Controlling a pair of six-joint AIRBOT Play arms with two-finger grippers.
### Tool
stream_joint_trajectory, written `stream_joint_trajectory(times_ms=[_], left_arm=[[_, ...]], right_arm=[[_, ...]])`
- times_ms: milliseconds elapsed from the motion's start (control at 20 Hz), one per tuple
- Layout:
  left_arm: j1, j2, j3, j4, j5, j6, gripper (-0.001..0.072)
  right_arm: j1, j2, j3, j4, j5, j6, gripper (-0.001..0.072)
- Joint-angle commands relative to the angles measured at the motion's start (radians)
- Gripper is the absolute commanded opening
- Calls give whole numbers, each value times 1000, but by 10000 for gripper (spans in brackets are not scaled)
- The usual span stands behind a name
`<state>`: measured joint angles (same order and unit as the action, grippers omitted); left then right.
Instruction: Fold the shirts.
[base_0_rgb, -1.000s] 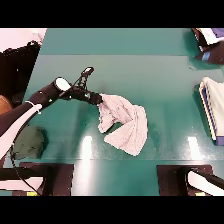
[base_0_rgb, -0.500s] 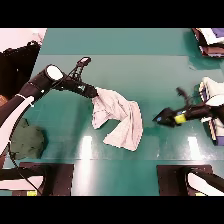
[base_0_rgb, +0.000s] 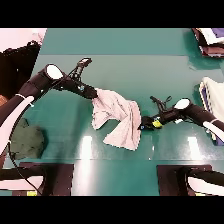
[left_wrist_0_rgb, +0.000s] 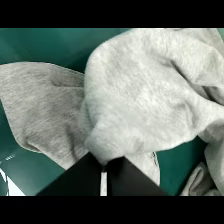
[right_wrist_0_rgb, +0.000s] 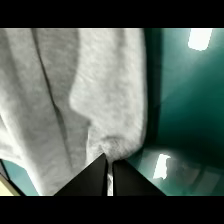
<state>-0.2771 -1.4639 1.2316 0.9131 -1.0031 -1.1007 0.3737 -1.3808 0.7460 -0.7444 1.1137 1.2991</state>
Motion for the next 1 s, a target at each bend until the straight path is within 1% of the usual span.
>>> stream_joint_trajectory(times_ms=[0,100,200,300,450,650,800,900,950], left_arm=[[1,25,2,46,-45,-25,25],[1,84,28,153,-52,-80,25],[1,175,93,285,-79,-100,25],[1,282,190,371,-129,-98,26],[0,433,354,376,-180,-96,25],[0,565,531,365,-188,-97,25],[0,581,599,337,-208,-97,25],[0,555,593,304,-285,-108,25],[0,535,571,300,-341,-132,24]], right_arm=[[15,-26,87,-46,-2,-2,12],[-27,32,152,-82,27,10,12],[-91,124,248,-141,66,38,12],[-166,224,374,-174,109,40,12],[-273,353,580,-174,138,39,12],[-374,461,824,-174,139,39,12],[-417,480,946,-174,166,39,11],[-420,456,999,-174,235,39,11],[-420,438,1006,-175,289,40,11]])
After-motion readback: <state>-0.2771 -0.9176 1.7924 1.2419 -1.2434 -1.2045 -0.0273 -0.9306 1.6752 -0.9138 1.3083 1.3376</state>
